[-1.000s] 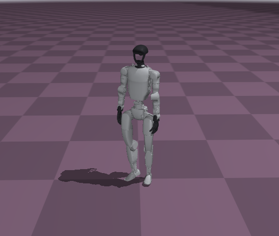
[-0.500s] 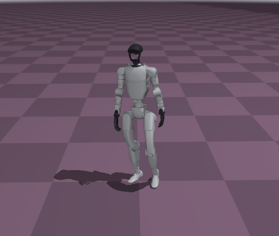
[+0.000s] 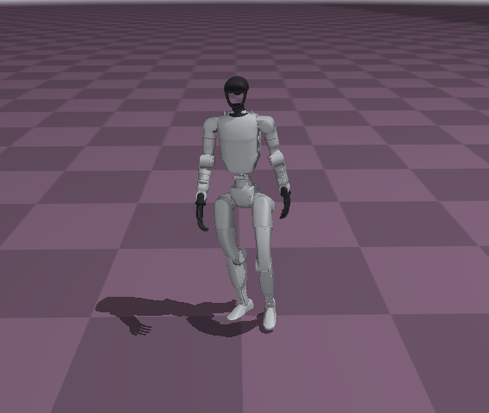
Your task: In place motions
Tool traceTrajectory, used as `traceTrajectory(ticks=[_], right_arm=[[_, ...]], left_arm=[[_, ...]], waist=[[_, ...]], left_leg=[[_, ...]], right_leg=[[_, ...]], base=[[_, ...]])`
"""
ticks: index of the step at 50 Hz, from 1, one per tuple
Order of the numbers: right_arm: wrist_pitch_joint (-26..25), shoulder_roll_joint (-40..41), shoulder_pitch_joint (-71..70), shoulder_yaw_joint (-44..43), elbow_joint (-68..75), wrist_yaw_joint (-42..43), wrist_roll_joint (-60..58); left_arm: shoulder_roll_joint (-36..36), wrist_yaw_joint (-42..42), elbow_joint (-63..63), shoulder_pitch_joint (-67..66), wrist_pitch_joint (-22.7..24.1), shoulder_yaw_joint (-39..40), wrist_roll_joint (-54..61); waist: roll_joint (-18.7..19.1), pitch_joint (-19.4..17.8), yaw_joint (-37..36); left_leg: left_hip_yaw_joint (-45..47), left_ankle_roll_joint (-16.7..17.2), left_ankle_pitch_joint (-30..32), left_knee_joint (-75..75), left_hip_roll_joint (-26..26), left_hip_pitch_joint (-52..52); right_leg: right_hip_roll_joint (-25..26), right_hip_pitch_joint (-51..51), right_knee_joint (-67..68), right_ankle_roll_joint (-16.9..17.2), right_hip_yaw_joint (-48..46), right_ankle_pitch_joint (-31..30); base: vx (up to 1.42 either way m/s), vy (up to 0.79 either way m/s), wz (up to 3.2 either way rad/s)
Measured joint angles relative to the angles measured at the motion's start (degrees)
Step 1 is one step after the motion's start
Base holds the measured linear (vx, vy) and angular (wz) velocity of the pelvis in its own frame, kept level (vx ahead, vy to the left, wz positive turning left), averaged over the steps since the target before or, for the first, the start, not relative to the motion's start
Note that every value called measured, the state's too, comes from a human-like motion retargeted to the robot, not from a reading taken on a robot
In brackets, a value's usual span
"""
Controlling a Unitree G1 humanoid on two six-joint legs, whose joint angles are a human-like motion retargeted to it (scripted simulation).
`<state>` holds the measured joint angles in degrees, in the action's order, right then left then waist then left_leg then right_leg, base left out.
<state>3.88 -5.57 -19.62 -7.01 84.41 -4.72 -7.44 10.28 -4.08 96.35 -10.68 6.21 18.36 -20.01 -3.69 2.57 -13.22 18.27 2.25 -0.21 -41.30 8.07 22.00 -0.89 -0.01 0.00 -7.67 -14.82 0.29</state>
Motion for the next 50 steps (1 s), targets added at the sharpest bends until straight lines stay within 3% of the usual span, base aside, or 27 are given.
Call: traceTrajectory(ticks=[4, 8, 10, 13, 22, 28, 31, 35, 37, 40, 42, 47, 50], right_arm=[[0.16, 0.72, 2.39, 0.79, 0.14, 0.08, 0.48], [0.48, 0.86, 4.30, 1.39, 0.31, 0.05, -0.08], [0.75, 0.66, 5.18, 1.88, 0.58, -0.15, -0.40], [1.62, 0.34, 6.32, 2.51, 0.32, -0.67, -0.89], [3.09, -1.49, 12.65, 0.12, -0.54, -0.90, -1.37], [3.30, -1.78, 17.43, 0.16, 2.11, 0.28, -1.84], [3.14, -1.90, 20.16, 0.12, 3.10, 0.99, -3.16], [2.81, -2.29, 23.13, -1.50, 3.76, 1.48, -4.62], [3.23, -2.60, 24.76, -1.95, 4.18, 2.22, -5.32], [3.05, -3.35, 26.33, -2.73, 6.11, 3.62, -6.81], [2.61, -3.52, 27.66, -3.38, 7.90, 4.42, -7.30], [1.76, -3.63, 30.97, -4.90, 12.23, 6.25, -6.23], [0.99, -3.75, 32.16, -5.19, 12.99, 6.95, -5.53]], left_arm=[[0.35, 2.58, -0.98, 0.43, 1.38, 0.21, 1.56], [0.63, 4.59, -1.40, 1.28, 2.56, 0.49, 2.57], [0.74, 3.68, -1.18, 1.75, 2.26, 0.71, 2.73], [1.20, 2.10, -0.48, 3.71, 1.65, 0.85, 2.91], [1.92, 2.53, 1.05, 11.82, 1.02, -3.08, 1.72], [0.70, 1.93, 1.05, 15.02, 0.52, -5.92, 4.16], [0.54, 1.85, 0.98, 18.10, 1.94, -10.29, 3.48], [-0.60, 2.02, -1.00, 23.86, 2.57, -13.91, 3.61], [-1.67, 2.14, -2.79, 26.83, 2.64, -13.97, 5.35], [-2.93, 1.78, -5.96, 31.60, 2.64, -13.25, 8.75], [-3.50, 1.61, -8.05, 33.82, 3.09, -12.36, 10.14], [-4.72, 1.43, -11.22, 37.92, 4.20, -11.76, 13.62], [-4.77, 0.91, -12.07, 38.95, 4.58, -11.36, 14.31]], waist=[[0.71, 1.50, 1.41], [1.94, 2.82, 3.25], [2.20, 3.81, 4.15], [1.63, 4.94, 6.11], [-0.28, 3.85, 2.78], [0.09, 3.56, 4.24], [0.76, 1.71, 4.81], [2.23, -0.84, 5.03], [3.75, -2.02, 6.69], [4.24, -3.77, 9.58], [4.64, -4.05, 12.29], [5.76, -4.06, 16.66], [6.07, -4.09, 18.02]], left_leg=[[-1.92, 4.18, -1.74, 15.74, -3.56, -9.59], [0.10, 2.48, -12.18, 30.33, -5.58, -18.37], [1.12, 1.43, -11.76, 35.09, -6.35, -20.23], [0.10, 1.30, -10.36, 37.52, -7.52, -19.82], [0.20, -1.57, -12.14, 38.20, -9.91, -20.86], [0.46, -2.78, -13.72, 38.51, -9.68, -22.44], [1.02, -3.40, -14.59, 38.41, -9.06, -24.17], [3.14, -4.21, -15.31, 38.02, -7.48, -25.20], [3.07, -4.57, -15.30, 37.96, -6.05, -25.64], [3.75, -5.29, -15.27, 38.07, -5.91, -26.26], [2.85, -5.46, -15.25, 37.81, -5.32, -25.98], [0.97, -5.44, -14.73, 38.01, -3.93, -25.51], [1.14, -5.07, -14.71, 38.14, -3.34, -25.69]], right_leg=[[1.27, 0.40, 0.20, 0.53, -0.21, 0.64], [2.75, 1.04, 0.68, 1.35, -0.98, 1.64], [2.86, 1.12, 0.89, 1.80, -1.22, 2.15], [1.86, 0.32, 1.16, 2.70, -2.26, 2.68], [0.30, 0.34, 2.53, 4.83, -0.65, 3.05], [-0.60, -2.03, 10.50, 6.16, 0.59, 5.76], [-0.93, -5.01, 19.92, 6.22, 1.48, 1.96], [-1.62, -12.46, 34.78, 8.30, 3.80, -13.36], [-2.69, -16.96, 42.98, 5.62, 1.28, -16.09], [-9.34, -23.28, 56.10, -0.11, -5.92, -10.63], [-10.93, -27.18, 61.75, -2.09, -7.56, -8.06], [-8.05, -35.73, 68.12, 0.82, -4.69, -7.56], [-8.32, -37.20, 68.72, 0.66, -5.50, -7.14]], base=[[0.20, 0.06, -0.02], [0.22, 0.09, 0.08], [0.27, 0.14, 0.16], [0.18, 0.09, 0.29], [0.17, 0.08, -0.16], [0.23, 0.08, -0.32], [0.13, 0.03, -0.62], [-0.04, 0.05, -0.58], [-0.05, 0.09, -0.06], [-0.03, 0.11, 0.17], [0.01, 0.04, 0.53], [0.03, 0.01, 0.46], [0.01, 0.00, 0.08]])
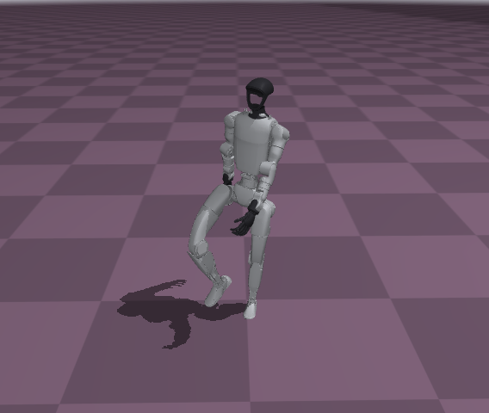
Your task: In place motions
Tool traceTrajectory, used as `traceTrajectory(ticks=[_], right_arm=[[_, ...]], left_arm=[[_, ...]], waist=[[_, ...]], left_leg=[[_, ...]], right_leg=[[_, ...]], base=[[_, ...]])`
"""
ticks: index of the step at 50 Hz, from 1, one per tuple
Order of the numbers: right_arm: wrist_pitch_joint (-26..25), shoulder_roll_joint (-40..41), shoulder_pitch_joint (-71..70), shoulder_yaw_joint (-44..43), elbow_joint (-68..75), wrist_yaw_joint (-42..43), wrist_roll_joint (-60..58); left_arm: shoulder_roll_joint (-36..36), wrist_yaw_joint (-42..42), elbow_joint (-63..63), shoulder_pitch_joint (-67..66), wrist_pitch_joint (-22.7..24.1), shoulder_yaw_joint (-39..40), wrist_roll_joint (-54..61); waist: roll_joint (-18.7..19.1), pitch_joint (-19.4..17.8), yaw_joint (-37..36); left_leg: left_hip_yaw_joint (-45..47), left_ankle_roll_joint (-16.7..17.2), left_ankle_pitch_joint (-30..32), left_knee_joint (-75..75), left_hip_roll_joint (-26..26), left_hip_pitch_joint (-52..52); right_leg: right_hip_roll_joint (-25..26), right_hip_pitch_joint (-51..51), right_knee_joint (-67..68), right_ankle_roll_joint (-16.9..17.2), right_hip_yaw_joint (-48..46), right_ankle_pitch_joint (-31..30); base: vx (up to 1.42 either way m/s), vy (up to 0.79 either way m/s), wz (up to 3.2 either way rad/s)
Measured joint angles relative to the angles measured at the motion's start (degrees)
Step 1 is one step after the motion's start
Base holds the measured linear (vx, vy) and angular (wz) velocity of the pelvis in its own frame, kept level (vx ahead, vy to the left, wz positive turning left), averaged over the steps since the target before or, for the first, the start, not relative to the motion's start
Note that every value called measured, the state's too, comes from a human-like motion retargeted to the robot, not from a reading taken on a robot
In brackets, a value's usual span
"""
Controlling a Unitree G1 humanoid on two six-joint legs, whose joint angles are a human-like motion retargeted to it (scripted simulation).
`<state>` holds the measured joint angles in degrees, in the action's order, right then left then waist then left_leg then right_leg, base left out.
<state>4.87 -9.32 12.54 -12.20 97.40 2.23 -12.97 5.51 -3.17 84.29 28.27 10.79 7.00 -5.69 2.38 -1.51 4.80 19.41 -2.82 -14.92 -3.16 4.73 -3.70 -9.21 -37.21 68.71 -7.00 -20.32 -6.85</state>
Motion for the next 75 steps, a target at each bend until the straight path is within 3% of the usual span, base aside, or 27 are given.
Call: traceTrajectory(ticks=[5, 12, 17, 22, 28, 38, 42, 45, 48, 55, 60, 67, 75], right_arm=[[-0.11, 0.12, -0.77, -0.68, -0.01, -0.60, -0.39], [0.46, 0.65, -2.90, -0.57, -2.50, -2.14, -0.82], [0.82, 0.96, -4.74, 0.29, -4.74, -3.28, -0.54], [0.96, 1.06, -5.86, 0.68, -5.96, -3.53, -0.75], [1.14, 1.14, -6.51, 0.62, -7.11, -2.99, -2.17], [0.22, 2.06, -9.83, 4.14, -7.06, -1.92, -1.33], [-0.07, 3.41, -12.52, 5.75, -8.22, -1.34, -2.05], [-0.40, 4.28, -15.37, 6.16, -8.34, -0.83, -0.02], [-0.61, 5.03, -20.49, 6.50, -9.40, -1.04, 3.83], [-1.31, 6.85, -32.60, 6.09, -14.96, -2.33, 5.96], [-2.15, 7.83, -39.75, 4.98, -17.26, -3.74, 5.09], [-1.67, 8.20, -40.20, 6.18, -17.81, -3.24, 3.72], [-1.01, 8.89, -34.10, 8.60, -16.08, -3.53, 4.62]], left_arm=[[0.73, 0.12, 0.04, -0.76, 0.24, -0.47, -0.68], [0.94, 0.37, 3.07, -4.21, 0.13, 0.16, -1.54], [1.13, 0.66, 5.54, -6.11, -0.16, 0.69, -2.72], [0.76, 0.99, 6.27, -8.30, -0.48, 0.77, -4.67], [0.74, 1.34, 6.77, -12.72, -1.90, 1.98, -7.43], [2.28, 0.30, 7.37, -26.79, -1.93, 7.94, -6.46], [2.76, 0.01, 8.56, -33.67, -1.88, 10.27, -4.99], [3.18, -0.17, 9.63, -37.46, -2.64, 10.68, -4.84], [4.16, 1.11, 10.02, -41.00, -4.68, 9.94, -8.64], [5.54, 2.79, 11.94, -46.84, -6.30, 9.77, -16.76], [5.82, 2.41, 13.12, -49.26, -8.14, 11.54, -16.34], [7.24, 2.25, 13.12, -47.41, -7.66, 12.62, -13.40], [6.88, 1.91, 11.93, -44.23, -6.34, 13.38, -10.70]], waist=[[-0.73, 0.38, -0.48], [-1.87, 2.55, -3.62], [-3.34, 3.45, -6.08], [-4.73, 4.02, -7.25], [-5.45, 4.66, -7.20], [-4.01, 5.62, -8.13], [-4.28, 4.84, -6.65], [-5.37, 4.22, -6.43], [-6.25, 2.14, -8.02], [-6.56, -0.10, -14.89], [-6.76, -1.30, -19.81], [-7.65, 0.37, -20.91], [-7.10, 5.51, -16.47]], left_leg=[[1.00, 0.19, -0.53, -0.05, -0.42, -0.43], [4.17, 0.77, -1.02, 0.85, -1.33, -0.99], [5.62, 1.39, -1.48, 0.76, -2.51, -0.66], [4.97, 1.84, -1.98, 0.42, -4.37, -0.24], [3.12, 2.76, -2.57, -0.30, -5.84, -0.24], [2.28, 6.41, -3.72, -5.86, -2.53, 2.05], [1.57, 7.48, -1.75, -13.86, -0.56, 5.02], [0.92, 7.97, 4.12, -23.93, 1.93, 9.45], [-2.81, 4.09, 11.92, -40.17, 3.43, 18.28], [-1.86, -0.40, 6.79, -73.81, 10.26, 38.01], [-2.78, -0.49, 5.32, -82.92, 11.63, 46.18], [-1.37, -0.44, 6.72, -71.36, 9.71, 41.00], [-0.96, 4.71, 13.28, -32.45, 0.94, 18.10]], right_leg=[[-0.42, 2.64, -3.91, -0.21, -0.43, 0.24], [4.12, 11.89, -19.02, 3.10, 2.58, -2.15], [10.05, 20.68, -34.94, 7.34, 11.10, -4.62], [10.82, 28.81, -49.58, 8.92, 14.42, -3.14], [9.64, 35.48, -62.54, 7.03, 11.42, 4.69], [12.01, 36.68, -67.01, 4.06, 14.31, 4.97], [11.39, 37.91, -67.38, 3.40, 13.42, 5.73], [9.77, 38.45, -67.59, 3.34, 12.50, 6.01], [8.58, 39.35, -68.03, 2.99, 11.49, 5.76], [9.61, 38.81, -67.82, 0.27, 12.51, 4.78], [10.38, 39.24, -67.62, -1.28, 14.63, 4.51], [9.56, 39.88, -67.47, -1.07, 12.83, 5.68], [9.26, 39.42, -67.34, 0.50, 10.73, 7.15]], base=[[0.02, -0.01, -0.17], [0.06, -0.05, -0.37], [0.00, -0.10, -0.30], [-0.03, -0.14, -0.02], [-0.05, -0.13, 0.12], [-0.11, -0.18, -0.17], [-0.14, -0.16, 0.33], [-0.17, -0.13, 0.39], [-0.17, -0.07, 0.27], [-0.08, -0.04, -0.21], [-0.03, -0.01, -0.42], [0.07, 0.02, 0.24], [0.14, 0.10, 0.24]])
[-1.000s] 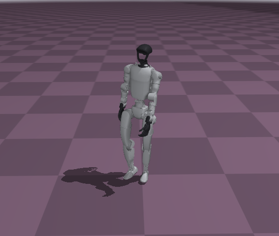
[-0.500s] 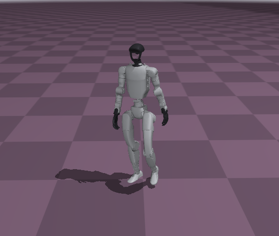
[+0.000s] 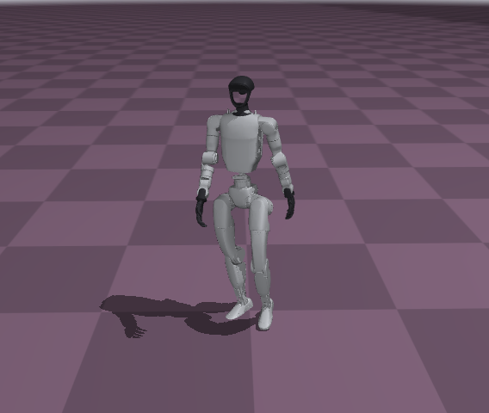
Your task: In place motions
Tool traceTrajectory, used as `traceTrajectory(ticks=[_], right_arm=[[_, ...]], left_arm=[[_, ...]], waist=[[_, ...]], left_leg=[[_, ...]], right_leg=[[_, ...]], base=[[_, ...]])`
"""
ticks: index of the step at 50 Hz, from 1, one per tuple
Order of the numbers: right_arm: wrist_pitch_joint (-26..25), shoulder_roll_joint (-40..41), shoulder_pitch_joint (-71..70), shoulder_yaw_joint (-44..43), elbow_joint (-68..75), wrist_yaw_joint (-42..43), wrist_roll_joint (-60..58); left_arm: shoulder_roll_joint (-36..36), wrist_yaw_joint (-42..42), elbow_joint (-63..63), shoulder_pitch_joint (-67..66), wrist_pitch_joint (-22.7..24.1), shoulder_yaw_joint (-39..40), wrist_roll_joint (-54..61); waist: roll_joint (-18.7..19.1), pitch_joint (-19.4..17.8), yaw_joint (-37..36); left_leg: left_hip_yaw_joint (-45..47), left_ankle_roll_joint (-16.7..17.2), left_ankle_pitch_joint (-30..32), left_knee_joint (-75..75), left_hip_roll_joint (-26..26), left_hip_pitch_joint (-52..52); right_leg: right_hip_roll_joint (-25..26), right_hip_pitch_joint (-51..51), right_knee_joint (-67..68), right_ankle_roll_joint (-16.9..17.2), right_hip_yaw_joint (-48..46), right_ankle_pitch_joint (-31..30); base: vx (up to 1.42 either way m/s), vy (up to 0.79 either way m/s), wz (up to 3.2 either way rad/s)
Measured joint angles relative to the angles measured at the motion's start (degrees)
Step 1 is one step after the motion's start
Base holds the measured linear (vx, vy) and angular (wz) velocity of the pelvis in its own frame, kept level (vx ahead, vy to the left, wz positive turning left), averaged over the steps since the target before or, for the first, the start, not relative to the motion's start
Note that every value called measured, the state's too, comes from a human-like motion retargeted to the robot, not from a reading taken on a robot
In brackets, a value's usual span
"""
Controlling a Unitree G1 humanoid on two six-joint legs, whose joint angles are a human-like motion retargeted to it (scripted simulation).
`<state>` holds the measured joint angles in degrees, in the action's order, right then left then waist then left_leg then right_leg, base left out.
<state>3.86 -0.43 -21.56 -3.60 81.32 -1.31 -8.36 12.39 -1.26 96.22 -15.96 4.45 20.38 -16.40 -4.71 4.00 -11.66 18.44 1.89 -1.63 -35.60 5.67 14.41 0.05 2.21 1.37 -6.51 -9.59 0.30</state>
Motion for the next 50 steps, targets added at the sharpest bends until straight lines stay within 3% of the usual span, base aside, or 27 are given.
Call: traceTrajectory(ticks=[2, 5, 11, 17, 23, 25, 30, 32, 35, 37, 43, 47, 50], right_arm=[[0.31, 0.05, 1.60, 0.51, 0.21, -0.03, -0.24], [0.72, -0.24, 4.08, 0.65, 0.06, -0.41, -1.08], [1.36, -1.42, 7.84, 0.70, 0.60, -1.27, -3.04], [2.89, -3.45, 12.33, -1.45, -0.33, -0.89, -2.45], [2.36, -4.12, 16.50, -4.27, 0.70, -1.94, -3.82], [2.87, -4.29, 18.94, -4.66, 0.37, -2.16, -3.80], [3.25, -5.32, 23.47, -7.24, 2.66, -1.52, -6.39], [3.68, -6.28, 26.55, -7.92, 5.23, -0.13, -7.19], [2.97, -7.68, 29.33, -8.27, 9.21, 0.85, -8.27], [1.77, -8.38, 31.32, -8.53, 12.99, 1.65, -8.97], [-0.58, -9.00, 37.08, -10.54, 16.08, 5.01, -8.04], [-0.80, -9.43, 37.02, -11.05, 16.08, 5.35, -7.61], [0.30, -9.27, 35.28, -10.68, 16.08, 4.37, -8.63]], left_arm=[[-0.10, 0.06, -0.73, 0.68, 0.36, 0.22, 0.42], [-0.05, 0.13, -1.31, 1.67, 0.98, -0.11, 0.82], [-0.02, -1.00, -1.50, 4.53, 0.44, 1.35, 0.46], [1.98, -0.49, -2.76, 10.29, 0.94, -0.57, 0.98], [1.30, -1.68, -2.20, 11.99, 1.66, 0.16, 4.91], [0.83, -2.95, -1.84, 12.68, 1.82, 0.20, 7.41], [-0.03, -3.64, -0.58, 20.12, 0.45, -1.93, 10.32], [-1.59, -3.27, -1.64, 25.07, 0.32, -3.92, 12.07], [-3.57, -2.73, -3.30, 31.59, 0.43, -5.53, 14.13], [-5.36, -2.65, -5.01, 36.25, 0.79, -5.57, 15.63], [-8.55, -2.87, -6.68, 43.86, 2.31, -5.44, 19.41], [-8.61, -2.61, -7.16, 44.55, 2.53, -5.67, 19.49], [-8.25, -3.25, -8.16, 42.94, 2.93, -6.52, 18.06]], waist=[[1.24, 1.09, 0.11], [3.27, 2.67, 1.20], [4.28, 7.20, 10.56], [2.05, 3.39, 6.31], [2.54, 3.67, 7.51], [3.12, 3.37, 8.98], [3.45, 1.16, 7.32], [4.73, 0.67, 8.96], [5.39, -0.44, 11.52], [5.90, -1.23, 14.03], [7.47, -1.82, 18.17], [7.08, -2.49, 18.46], [6.51, -2.22, 17.58]], left_leg=[[0.47, 2.79, -1.49, 13.18, -2.01, -7.50], [3.15, 2.62, -12.50, 26.66, -3.70, -15.31], [2.54, 0.77, -11.19, 34.20, -5.18, -14.38], [0.84, -1.18, -13.13, 32.19, -6.75, -14.79], [1.30, -2.05, -14.12, 32.97, -6.36, -15.66], [1.94, -2.30, -14.38, 33.23, -5.73, -16.24], [5.99, -3.21, -14.70, 33.70, -4.40, -17.14], [5.74, -3.45, -14.41, 33.82, -2.78, -16.79], [5.24, -4.04, -14.46, 33.68, -2.22, -16.63], [4.10, -4.47, -14.44, 33.34, -1.51, -16.34], [1.89, -4.58, -14.62, 33.12, 0.59, -16.11], [2.85, -4.39, -15.18, 32.93, 0.44, -17.17], [4.63, -3.99, -15.40, 33.47, 0.03, -18.14]], right_leg=[[1.60, -0.26, 0.37, 0.10, 0.62, 0.34], [3.80, -0.16, 0.67, 0.55, 0.52, 1.02], [2.23, -2.54, 0.67, 3.00, -4.82, 2.19], [1.10, -1.93, 2.37, 4.12, -2.72, 2.11], [1.32, -5.07, 10.53, 5.14, -1.00, 4.98], [1.79, -7.25, 16.13, 5.39, -0.94, 3.23], [1.35, -16.59, 33.65, 10.21, 1.06, -14.27], [-0.86, -23.51, 45.27, 8.35, -3.36, -13.91], [-10.33, -30.26, 60.11, -0.04, -13.30, -7.21], [-13.84, -35.74, 69.35, -4.23, -14.81, -3.50], [-11.15, -44.85, 76.41, -2.29, -12.43, -3.82], [-10.28, -42.21, 71.79, -2.11, -12.20, -4.16], [-6.56, -37.60, 63.28, 0.63, -9.94, -5.98]], base=[[0.19, 0.15, -0.30], [0.23, 0.18, 0.02], [0.13, 0.13, 0.78], [0.10, 0.02, -0.32], [0.14, 0.08, -0.32], [0.13, 0.05, -0.35], [-0.02, 0.01, -0.65], [-0.03, 0.02, 0.14], [-0.05, 0.06, 0.38], [-0.04, -0.02, 0.56], [0.01, -0.03, 0.25], [0.00, -0.05, -0.33], [0.00, -0.07, -0.52]])
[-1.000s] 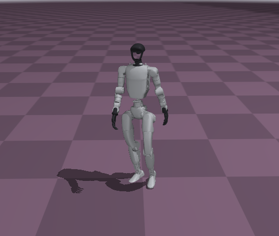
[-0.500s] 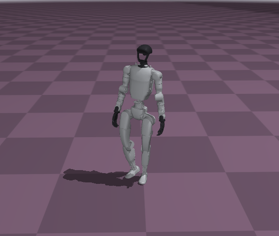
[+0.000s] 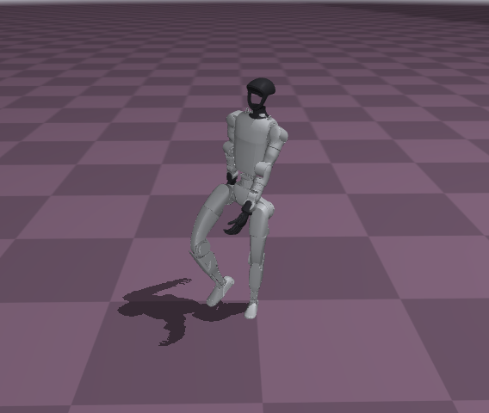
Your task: In place motions
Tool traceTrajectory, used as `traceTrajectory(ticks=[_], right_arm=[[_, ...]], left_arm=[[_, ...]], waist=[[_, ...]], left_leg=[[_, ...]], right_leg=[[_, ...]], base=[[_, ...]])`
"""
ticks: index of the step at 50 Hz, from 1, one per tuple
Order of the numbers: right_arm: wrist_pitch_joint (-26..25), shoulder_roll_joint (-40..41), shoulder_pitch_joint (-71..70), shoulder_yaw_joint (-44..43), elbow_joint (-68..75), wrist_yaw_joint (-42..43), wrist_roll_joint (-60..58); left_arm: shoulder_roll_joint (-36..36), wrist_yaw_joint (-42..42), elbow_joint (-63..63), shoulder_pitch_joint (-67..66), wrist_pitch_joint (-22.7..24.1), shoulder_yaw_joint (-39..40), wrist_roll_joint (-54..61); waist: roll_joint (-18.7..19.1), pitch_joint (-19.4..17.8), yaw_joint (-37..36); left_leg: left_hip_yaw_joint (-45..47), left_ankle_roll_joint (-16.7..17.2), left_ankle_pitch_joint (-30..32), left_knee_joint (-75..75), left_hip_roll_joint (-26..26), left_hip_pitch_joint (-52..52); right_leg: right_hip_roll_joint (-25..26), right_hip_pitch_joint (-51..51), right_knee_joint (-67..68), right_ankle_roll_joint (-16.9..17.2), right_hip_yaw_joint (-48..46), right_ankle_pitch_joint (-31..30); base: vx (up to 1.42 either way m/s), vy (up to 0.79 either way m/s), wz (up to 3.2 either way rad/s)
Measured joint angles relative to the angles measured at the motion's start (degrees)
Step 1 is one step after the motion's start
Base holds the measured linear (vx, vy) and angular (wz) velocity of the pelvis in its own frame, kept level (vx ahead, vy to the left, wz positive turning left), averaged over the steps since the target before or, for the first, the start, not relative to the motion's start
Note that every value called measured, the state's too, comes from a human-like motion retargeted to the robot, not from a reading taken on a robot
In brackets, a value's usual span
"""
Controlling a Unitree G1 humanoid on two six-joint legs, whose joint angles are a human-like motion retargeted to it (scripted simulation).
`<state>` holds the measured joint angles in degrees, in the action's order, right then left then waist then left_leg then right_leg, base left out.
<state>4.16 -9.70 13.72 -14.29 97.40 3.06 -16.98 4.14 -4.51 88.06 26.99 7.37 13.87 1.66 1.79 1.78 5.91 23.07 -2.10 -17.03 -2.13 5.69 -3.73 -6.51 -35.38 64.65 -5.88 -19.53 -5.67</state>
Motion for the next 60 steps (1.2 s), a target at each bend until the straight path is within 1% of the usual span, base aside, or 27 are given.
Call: traceTrajectory(ticks=[2, 5, 7, 8, 10, 12, 13, 15, 18, 20, 25, 28, 30, 33, 34, 35, 37, 38, 40, 43, 45, 49, 52, 55, 57, 60], right_arm=[[0.50, 0.26, -1.36, 0.40, -0.41, -0.67, -0.22], [0.76, 0.98, -2.93, 0.89, -2.21, -1.66, 0.59], [0.78, 1.67, -4.41, 1.07, -3.86, -2.72, 1.76], [0.92, 2.03, -4.92, 1.02, -4.70, -3.15, 2.16], [1.17, 2.66, -6.04, 1.23, -6.46, -4.04, 2.79], [1.47, 2.89, -7.00, 1.96, -7.81, -4.70, 2.86], [1.54, 2.94, -7.43, 2.47, -8.29, -4.93, 2.59], [1.47, 2.95, -8.12, 3.47, -9.07, -5.21, 1.45], [1.19, 2.86, -9.70, 3.66, -10.08, -5.51, -0.94], [1.55, 2.70, -10.74, 3.91, -10.40, -5.01, -1.89], [1.45, 1.99, -11.90, 5.03, -8.34, -3.52, -1.64], [0.59, 1.41, -12.16, 5.42, -5.52, -2.53, -1.57], [0.22, 1.15, -12.36, 5.84, -4.17, -1.44, -1.24], [-0.44, 1.33, -14.69, 6.50, -2.63, -0.27, 1.06], [-0.60, 1.52, -15.55, 6.59, -2.56, -0.14, 1.97], [-0.70, 1.72, -16.37, 6.64, -2.58, -0.04, 2.87], [-0.69, 2.38, -18.76, 7.33, -3.10, -0.15, 5.27], [-0.80, 2.67, -19.76, 7.67, -3.35, -0.39, 6.02], [-1.42, 3.46, -23.38, 7.17, -4.03, -1.12, 6.91], [-2.41, 5.36, -30.13, 5.09, -6.01, -1.81, 7.99], [-2.78, 6.53, -34.21, 4.93, -8.11, -3.22, 9.66], [-2.49, 8.64, -41.74, 6.05, -15.84, -8.17, 9.76], [-0.40, 8.65, -46.44, 7.22, -17.84, -8.19, 5.57], [0.53, 8.15, -49.22, 7.77, -17.34, -6.01, 3.22], [0.67, 8.36, -49.80, 6.89, -16.72, -5.76, 3.48], [0.77, 8.45, -49.49, 6.16, -15.42, -6.37, 4.76]], left_arm=[[0.42, -1.26, -0.46, -1.86, 0.37, -0.59, -1.92], [1.14, -2.64, 0.04, -4.37, 0.41, -1.10, -4.37], [1.40, -2.91, 1.16, -6.03, 0.04, -1.04, -5.59], [1.35, -2.82, 1.72, -6.75, -0.10, -0.94, -5.96], [1.24, -2.84, 2.73, -7.94, -0.34, -0.50, -6.59], [1.05, -2.85, 3.60, -8.82, -0.61, -0.31, -6.88], [0.93, -2.70, 3.98, -9.19, -0.78, -0.23, -6.96], [0.63, -2.22, 4.54, -9.93, -1.00, 0.04, -6.93], [0.14, -1.98, 4.98, -10.25, -1.08, 0.07, -6.35], [0.12, -2.12, 4.87, -10.68, -0.90, 0.48, -6.28], [1.55, -2.55, 5.16, -13.95, -1.87, 2.54, -6.88], [2.16, -2.46, 6.45, -18.21, -2.17, 4.51, -5.54], [2.44, -2.58, 7.11, -21.04, -2.03, 5.06, -3.74], [3.23, -1.87, 8.01, -25.85, -2.13, 6.61, -2.12], [3.63, -1.52, 8.39, -27.12, -2.12, 6.83, -1.94], [4.06, -1.17, 8.79, -28.34, -2.10, 6.89, -1.78], [4.97, -0.09, 9.35, -31.80, -2.50, 6.60, -1.82], [5.25, 0.17, 9.35, -33.37, -2.87, 6.53, -2.13], [5.71, 0.31, 9.35, -37.29, -3.99, 6.14, -3.25], [5.51, -0.46, 9.35, -42.34, -5.03, 5.46, -4.90], [5.04, -1.00, 9.35, -44.96, -5.49, 5.14, -6.08], [3.25, -3.72, 9.35, -50.06, -7.47, 4.27, -9.90], [2.40, -5.91, 9.35, -52.13, -8.42, 4.20, -11.41], [2.29, -6.83, 9.35, -52.15, -8.42, 4.71, -11.51], [2.53, -7.11, 9.35, -51.29, -8.20, 5.13, -11.08], [3.13, -7.23, 9.35, -49.85, -7.48, 5.45, -10.53]], waist=[[-0.69, 0.53, -1.13], [-1.68, 1.50, -2.84], [-2.70, 2.19, -3.93], [-3.13, 2.53, -4.00], [-4.12, 2.92, -3.72], [-5.11, 3.05, -3.82], [-5.50, 3.11, -4.26], [-6.08, 3.56, -5.86], [-5.68, 3.92, -9.42], [-5.48, 3.55, -9.24], [-4.24, 2.62, -7.37], [-3.79, 2.73, -7.52], [-3.88, 2.71, -8.09], [-5.22, 1.18, -8.47], [-5.47, 0.61, -8.57], [-5.58, 0.05, -8.66], [-5.84, -1.88, -10.78], [-6.05, -2.44, -12.07], [-5.94, -3.54, -15.21], [-5.51, -4.75, -19.29], [-5.24, -5.36, -21.80], [-5.41, -7.47, -27.50], [-6.07, -8.02, -30.41], [-6.35, -8.34, -31.87], [-6.14, -7.83, -31.28], [-5.98, -6.03, -29.20]], left_leg=[[1.53, 0.27, -0.23, 0.40, -0.72, -0.64], [3.36, 0.80, -0.52, 0.80, -1.60, -1.17], [4.34, 1.07, -0.76, 0.95, -2.71, -1.24], [4.11, 1.16, -0.86, 0.88, -3.21, -1.06], [3.40, 1.36, -1.06, 0.60, -4.38, -0.74], [2.28, 1.77, -1.17, 0.36, -5.56, -0.74], [1.84, 2.01, -1.20, 0.31, -5.97, -0.81], [2.02, 2.68, -1.21, 0.23, -6.29, -0.72], [4.05, 4.03, -1.24, -0.35, -4.75, 0.28], [4.02, 4.75, -1.28, -0.94, -4.12, 0.77], [3.39, 6.36, -1.42, -2.66, -2.61, 0.53], [3.04, 7.59, -1.54, -6.72, -1.27, 1.63], [3.16, 7.74, -0.21, -10.69, -0.53, 3.06], [1.13, 8.03, 8.20, -26.58, 3.06, 10.24], [0.13, 7.50, 10.93, -31.42, 4.14, 12.60], [-0.83, 6.60, 13.49, -35.78, 5.05, 14.75], [-3.19, 2.16, 18.33, -47.14, 6.48, 20.97], [-3.69, 1.51, 18.03, -51.51, 6.88, 23.45], [-2.60, 0.77, 15.17, -62.98, 10.88, 30.10], [-1.92, -1.33, 11.41, -76.07, 14.59, 39.92], [-1.76, -1.72, 9.37, -82.20, 16.54, 45.35], [-0.77, -2.33, 6.47, -90.43, 18.00, 55.01], [1.21, -2.91, 5.07, -91.82, 18.71, 57.68], [2.32, -3.19, 5.23, -90.47, 19.45, 56.37], [1.37, -2.69, 5.83, -88.48, 19.44, 54.72], [-0.20, -1.52, 6.85, -83.97, 18.45, 51.40]], right_leg=[[3.66, 4.17, -7.75, 2.30, 2.98, -2.09], [8.16, 10.96, -19.67, 3.94, 7.57, -4.65], [10.15, 17.43, -30.79, 5.33, 11.58, -6.81], [10.30, 20.39, -36.12, 5.56, 12.59, -7.80], [9.42, 26.06, -46.04, 6.55, 11.98, -4.84], [8.57, 30.00, -52.94, 5.34, 9.82, 1.76], [8.81, 31.16, -55.62, 4.32, 9.59, 3.89], [8.73, 32.23, -59.75, 4.18, 10.02, 3.67], [8.88, 31.36, -61.91, 5.40, 12.20, 1.60], [9.10, 31.40, -62.93, 4.73, 10.62, 1.11], [10.19, 32.28, -63.08, 3.33, 11.22, 1.74], [10.44, 33.11, -63.16, 2.45, 11.28, 2.29], [10.14, 33.47, -63.05, 2.05, 11.72, 2.61], [7.91, 34.22, -62.73, 1.79, 11.64, 3.24], [7.44, 34.43, -62.70, 1.72, 11.22, 3.38], [7.16, 34.66, -62.68, 1.62, 10.66, 3.49], [6.73, 35.62, -62.49, 1.32, 10.52, 3.44], [6.59, 35.87, -62.37, 1.16, 10.91, 3.34], [7.09, 36.14, -62.17, 0.32, 11.18, 3.09], [8.49, 36.17, -62.38, -1.22, 12.40, 2.49], [9.31, 36.27, -62.69, -2.04, 13.99, 2.02], [9.57, 36.71, -62.09, -3.71, 17.89, 1.62], [9.57, 36.45, -61.41, -4.74, 19.17, 1.71], [9.53, 36.73, -60.94, -5.03, 19.05, 2.21], [9.86, 36.97, -61.04, -4.98, 17.86, 2.67], [10.18, 36.85, -61.52, -4.62, 15.56, 3.28]], base=[[0.02, -0.07, -0.58], [0.03, -0.11, -0.52], [0.01, -0.12, -0.30], [0.00, -0.14, 0.08], [0.00, -0.20, 0.34], [0.01, -0.14, 0.34], [0.00, -0.17, 0.08], [-0.02, -0.21, -0.32], [-0.15, -0.18, -0.59], [-0.21, -0.24, -0.01], [-0.12, -0.14, 0.11], [-0.03, -0.10, 0.03], [-0.05, -0.12, -0.01], [-0.14, -0.07, 0.22], [-0.22, -0.15, 0.42], [-0.17, -0.12, 0.35], [-0.09, -0.07, 0.03], [-0.06, -0.07, -0.24], [-0.06, -0.06, -0.31], [-0.10, -0.05, -0.50], [-0.08, -0.04, -0.81], [-0.04, 0.02, -0.92], [0.01, -0.01, -0.43], [0.07, -0.02, 0.02], [0.06, -0.02, 0.48], [0.08, 0.03, 0.71]])
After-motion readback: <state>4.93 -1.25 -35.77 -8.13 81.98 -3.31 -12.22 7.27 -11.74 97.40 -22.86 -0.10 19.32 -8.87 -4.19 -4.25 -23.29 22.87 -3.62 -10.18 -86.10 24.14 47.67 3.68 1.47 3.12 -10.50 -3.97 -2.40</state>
